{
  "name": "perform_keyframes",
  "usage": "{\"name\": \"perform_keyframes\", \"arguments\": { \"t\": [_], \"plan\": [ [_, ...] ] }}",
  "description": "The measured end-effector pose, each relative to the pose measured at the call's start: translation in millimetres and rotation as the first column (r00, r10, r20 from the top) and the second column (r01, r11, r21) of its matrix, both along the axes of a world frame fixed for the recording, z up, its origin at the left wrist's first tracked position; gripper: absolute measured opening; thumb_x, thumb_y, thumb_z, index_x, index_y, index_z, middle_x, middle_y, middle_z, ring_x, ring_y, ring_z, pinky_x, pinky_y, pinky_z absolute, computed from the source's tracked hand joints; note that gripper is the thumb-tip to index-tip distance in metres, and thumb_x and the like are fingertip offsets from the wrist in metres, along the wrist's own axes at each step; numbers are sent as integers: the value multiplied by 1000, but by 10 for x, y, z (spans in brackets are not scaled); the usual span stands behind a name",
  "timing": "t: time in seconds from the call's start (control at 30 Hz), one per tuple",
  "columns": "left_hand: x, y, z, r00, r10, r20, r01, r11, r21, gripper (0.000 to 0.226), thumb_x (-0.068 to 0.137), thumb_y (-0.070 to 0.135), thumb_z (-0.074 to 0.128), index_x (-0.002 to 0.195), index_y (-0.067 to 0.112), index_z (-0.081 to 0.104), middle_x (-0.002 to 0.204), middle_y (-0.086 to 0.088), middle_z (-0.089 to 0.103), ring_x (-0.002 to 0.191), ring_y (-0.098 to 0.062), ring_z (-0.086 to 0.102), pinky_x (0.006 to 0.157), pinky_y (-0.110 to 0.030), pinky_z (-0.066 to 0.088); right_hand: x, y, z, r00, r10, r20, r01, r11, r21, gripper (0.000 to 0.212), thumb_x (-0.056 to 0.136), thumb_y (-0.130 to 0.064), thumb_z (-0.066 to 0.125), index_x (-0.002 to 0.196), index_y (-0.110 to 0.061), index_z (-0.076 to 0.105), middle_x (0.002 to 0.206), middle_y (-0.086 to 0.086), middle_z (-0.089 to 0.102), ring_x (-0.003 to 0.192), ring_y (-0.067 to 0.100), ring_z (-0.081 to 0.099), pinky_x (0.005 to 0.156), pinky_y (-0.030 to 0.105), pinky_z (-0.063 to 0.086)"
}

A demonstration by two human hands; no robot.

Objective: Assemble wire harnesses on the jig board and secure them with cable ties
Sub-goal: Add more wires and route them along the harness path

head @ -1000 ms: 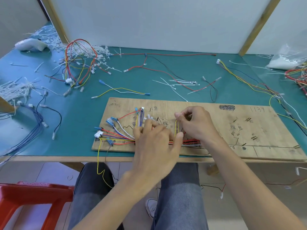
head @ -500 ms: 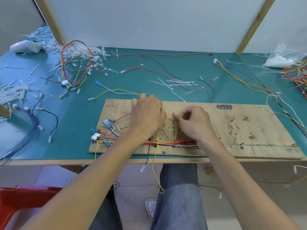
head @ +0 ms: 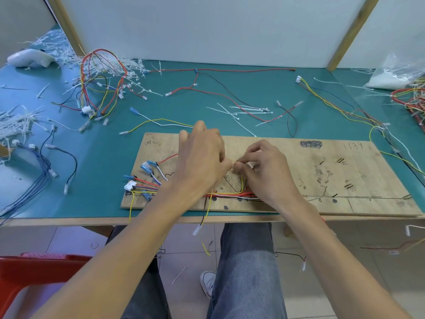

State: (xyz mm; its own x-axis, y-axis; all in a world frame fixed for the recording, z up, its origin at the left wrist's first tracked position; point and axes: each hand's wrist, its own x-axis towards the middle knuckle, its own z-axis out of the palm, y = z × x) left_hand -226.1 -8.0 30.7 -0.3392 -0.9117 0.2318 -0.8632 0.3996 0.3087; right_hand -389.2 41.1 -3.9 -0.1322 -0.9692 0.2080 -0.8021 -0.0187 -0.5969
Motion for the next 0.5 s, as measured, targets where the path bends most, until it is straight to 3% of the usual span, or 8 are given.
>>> {"name": "perform_keyframes", "arguments": {
  "t": [0.1, 0.23, 0.33, 0.4, 0.5],
  "plan": [
    [20, 94, 4, 995, -52, -81, 54, 998, 33, 23, 82, 42, 78, 68, 24, 75, 88, 13, 64, 101, -15, 44, 88, -38, 35, 5, 52, -21, 999, 21, -37, -23, 998, -55, 3, 90, -25, 82, 92, -27, 82, 107, -12, 61, 103, 19, 53, 86, 36, 46],
    [46, 177, -44, 997, -30, -73, 33, 999, 39, 20, 85, 39, 74, 71, 25, 76, 90, 14, 65, 103, -15, 44, 89, -38, 37, 16, 75, -49, 996, 38, -86, -46, 994, -95, 16, 89, -24, 81, 105, -28, 79, 108, -17, 70, 97, 16, 47, 79, 45, 51],
    [52, 216, -60, 993, -14, -113, 16, 1000, 12, 17, 85, 37, 75, 71, 27, 77, 93, 14, 60, 101, -14, 43, 85, -35, 34, 29, 69, -68, 981, 35, -189, -53, 994, -91, 8, 91, -28, 80, 97, -31, 84, 105, -20, 73, 95, 15, 44, 67, 37, 48],
    [58, 298, -96, 998, -7, -66, 6, 1000, -13, 18, 88, 38, 71, 75, 27, 77, 98, 14, 55, 104, -15, 43, 84, -34, 31, 40, 82, -68, 965, 55, -257, -80, 993, -86, 9, 93, -32, 78, 99, -33, 85, 109, -23, 73, 97, 16, 45, 63, 31, 43],
    [46, 482, -192, 999, -13, 40, 13, 1000, 1, 26, 93, 41, 58, 86, 25, 77, 110, 4, 51, 112, -24, 40, 92, -41, 38, -7, 117, -58, 949, 118, -292, -145, 987, -74, 11, 92, -27, 78, 99, -32, 84, 122, -21, 72, 104, 22, 48, 68, 34, 48]
  ]
}}
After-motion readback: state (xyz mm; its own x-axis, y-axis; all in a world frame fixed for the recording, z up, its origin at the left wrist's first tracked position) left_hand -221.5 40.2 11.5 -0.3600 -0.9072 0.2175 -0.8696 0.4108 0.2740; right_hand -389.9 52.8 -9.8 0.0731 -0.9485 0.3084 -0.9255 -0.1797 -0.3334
